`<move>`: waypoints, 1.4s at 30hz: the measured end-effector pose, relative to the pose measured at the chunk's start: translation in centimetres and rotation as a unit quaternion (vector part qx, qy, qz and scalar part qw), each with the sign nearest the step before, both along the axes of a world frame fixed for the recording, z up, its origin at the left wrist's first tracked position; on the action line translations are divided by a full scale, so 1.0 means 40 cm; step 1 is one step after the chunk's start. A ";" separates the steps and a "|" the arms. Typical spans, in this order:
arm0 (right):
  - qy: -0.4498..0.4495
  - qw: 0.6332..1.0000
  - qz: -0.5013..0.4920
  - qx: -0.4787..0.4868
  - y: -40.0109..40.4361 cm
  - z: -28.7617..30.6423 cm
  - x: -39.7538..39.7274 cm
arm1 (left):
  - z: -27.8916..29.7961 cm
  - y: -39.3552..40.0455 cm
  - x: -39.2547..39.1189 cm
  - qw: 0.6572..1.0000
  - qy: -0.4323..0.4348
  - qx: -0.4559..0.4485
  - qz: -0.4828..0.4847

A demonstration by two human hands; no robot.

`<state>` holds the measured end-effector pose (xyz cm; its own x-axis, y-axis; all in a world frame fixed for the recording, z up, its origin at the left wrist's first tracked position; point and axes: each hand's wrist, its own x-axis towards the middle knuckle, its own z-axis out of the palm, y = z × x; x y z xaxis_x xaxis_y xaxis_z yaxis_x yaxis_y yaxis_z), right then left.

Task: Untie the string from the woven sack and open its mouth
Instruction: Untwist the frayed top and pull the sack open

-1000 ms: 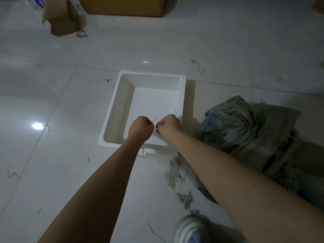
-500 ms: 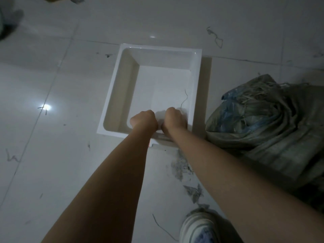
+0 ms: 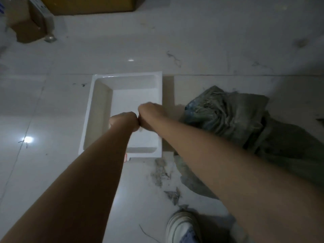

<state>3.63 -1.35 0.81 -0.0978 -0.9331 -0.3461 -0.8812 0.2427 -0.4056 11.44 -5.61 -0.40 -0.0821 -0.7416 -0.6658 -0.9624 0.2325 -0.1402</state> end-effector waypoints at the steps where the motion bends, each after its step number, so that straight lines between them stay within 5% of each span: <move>1: 0.004 0.999 -0.021 -0.046 -0.009 0.034 -0.044 | 0.014 -0.007 -0.029 0.999 0.049 -0.005 0.017; 7: 0.010 0.949 -0.282 -0.143 0.073 0.244 -0.389 | 0.172 0.054 -0.249 0.934 0.354 -0.015 0.044; 10: -0.061 0.883 -0.461 -0.068 0.214 0.247 -0.534 | 0.216 0.136 -0.340 0.932 0.353 0.071 0.037; 14: -0.322 0.694 -0.639 0.082 0.415 0.188 -0.568 | 0.209 0.256 -0.401 0.948 0.290 0.127 0.019; 19: -0.519 0.631 -0.558 0.144 0.477 0.163 -0.504 | 0.155 0.326 -0.412 0.918 0.317 0.202 0.127; 25: -0.499 0.683 -0.530 0.068 0.405 0.284 -0.503 | 0.281 0.331 -0.399 0.825 0.472 0.161 0.267; 29: -0.484 0.700 -0.526 0.003 0.406 0.412 -0.498 | 0.443 0.310 -0.379 0.716 0.554 0.212 0.367; 40: -0.414 0.762 -0.483 -0.118 0.497 0.771 -0.451 | 0.793 0.454 -0.356 0.680 0.657 0.074 0.317; 42: -0.395 0.784 -0.468 -0.103 0.553 0.767 -0.425 | 0.794 0.495 -0.335 0.699 0.650 0.062 0.293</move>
